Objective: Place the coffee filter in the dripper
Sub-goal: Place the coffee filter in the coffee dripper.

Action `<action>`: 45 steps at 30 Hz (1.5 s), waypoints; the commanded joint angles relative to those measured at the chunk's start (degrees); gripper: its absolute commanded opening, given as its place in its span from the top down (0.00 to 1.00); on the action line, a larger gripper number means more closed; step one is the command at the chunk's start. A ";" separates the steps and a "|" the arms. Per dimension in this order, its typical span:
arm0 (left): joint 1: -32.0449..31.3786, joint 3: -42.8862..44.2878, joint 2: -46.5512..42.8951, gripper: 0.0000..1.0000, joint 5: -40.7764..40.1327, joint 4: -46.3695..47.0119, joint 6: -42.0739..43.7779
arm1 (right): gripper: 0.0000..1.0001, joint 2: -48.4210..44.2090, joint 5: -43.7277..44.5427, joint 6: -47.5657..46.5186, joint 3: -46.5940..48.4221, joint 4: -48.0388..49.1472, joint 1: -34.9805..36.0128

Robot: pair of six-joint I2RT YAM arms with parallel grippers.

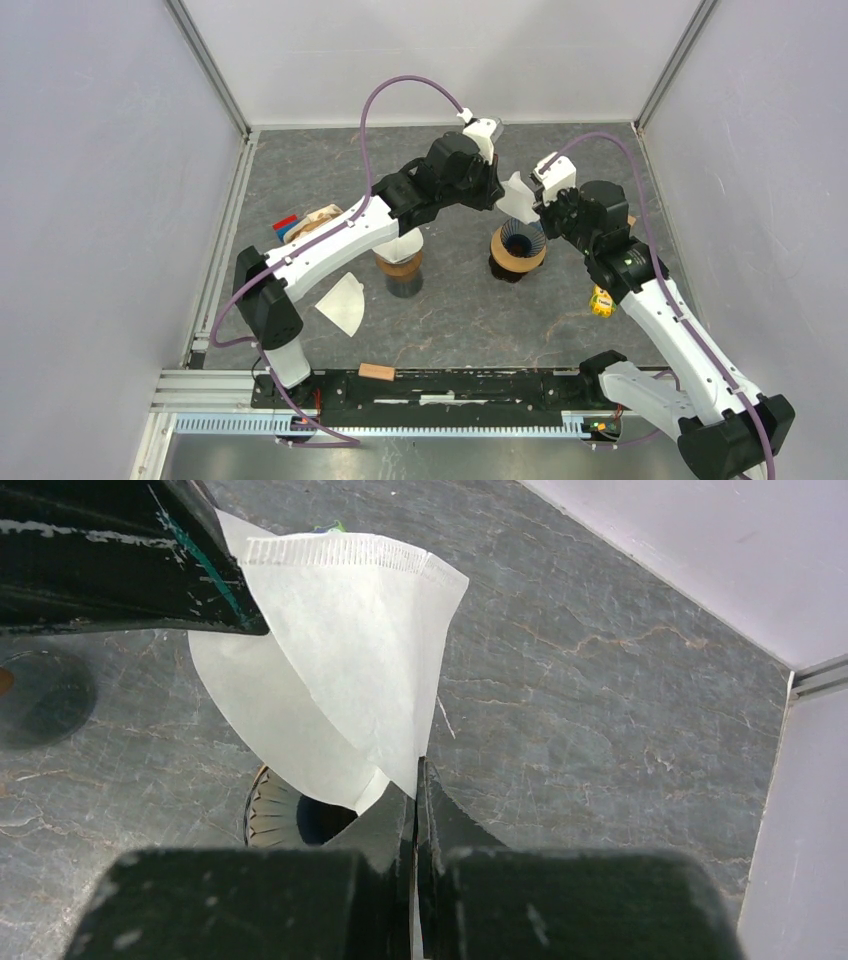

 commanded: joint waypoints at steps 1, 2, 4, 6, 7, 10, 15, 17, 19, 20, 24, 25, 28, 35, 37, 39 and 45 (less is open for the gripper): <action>0.05 1.13 -1.19 0.92 1.65 2.33 7.16 | 1.00 -0.33 -1.21 -2.89 2.79 -1.59 -0.22; 0.05 0.87 -1.30 0.91 1.65 2.38 7.83 | 1.00 -0.53 -1.03 -3.02 2.85 -1.63 -0.19; 0.05 0.09 -1.59 0.86 3.49 2.53 8.15 | 1.00 -1.33 -1.22 -2.70 2.60 -1.58 -0.18; 0.00 -0.80 -1.76 0.78 4.66 3.22 7.15 | 1.00 -1.98 -2.35 -1.10 2.29 -1.16 -0.14; -0.04 -1.12 -1.78 0.74 5.31 3.72 5.80 | 1.00 -2.03 -3.12 -0.07 2.24 -0.90 -0.18; -0.17 -1.34 -0.98 0.62 7.27 4.70 1.39 | 1.00 -1.21 -4.50 3.55 2.46 0.10 -0.57; -0.63 0.58 1.41 0.51 7.08 4.19 -3.33 | 1.00 1.14 -4.72 9.03 3.44 1.74 -1.36; -0.81 1.92 2.76 0.49 7.11 3.30 -5.15 | 1.00 1.90 -4.72 10.84 3.64 2.16 -1.79; -0.95 2.93 4.04 0.48 7.14 2.57 -6.53 | 1.00 2.62 -4.10 11.83 3.89 2.40 -2.28; -1.07 3.56 4.49 0.48 7.38 2.17 -6.84 | 1.00 3.01 -3.78 13.42 3.99 2.41 -2.39; -1.53 5.46 5.80 0.45 5.98 0.18 -7.28 | 1.00 3.94 -2.66 15.75 4.55 2.37 -2.83; -1.60 5.70 5.77 0.44 5.32 -0.08 -7.19 | 1.00 4.11 -2.23 16.23 4.76 2.20 -2.93; -1.94 5.88 5.81 0.42 3.45 -0.63 -6.21 | 1.00 4.19 -1.95 17.69 4.86 2.11 -3.08; -3.19 8.67 7.90 0.42 -2.56 -2.23 -2.12 | 1.00 3.53 -5.73 20.65 3.56 2.69 -4.54; -3.29 9.67 8.72 0.44 -3.15 -2.60 -1.08 | 1.00 3.27 -5.93 20.88 3.35 2.65 -4.90; -3.29 9.99 9.14 0.46 -3.67 -2.90 -0.57 | 1.00 2.96 -6.18 21.04 3.21 2.59 -5.16; -3.37 8.74 8.98 0.54 -4.95 -2.83 1.11 | 1.00 2.63 -6.36 21.14 3.43 2.30 -5.50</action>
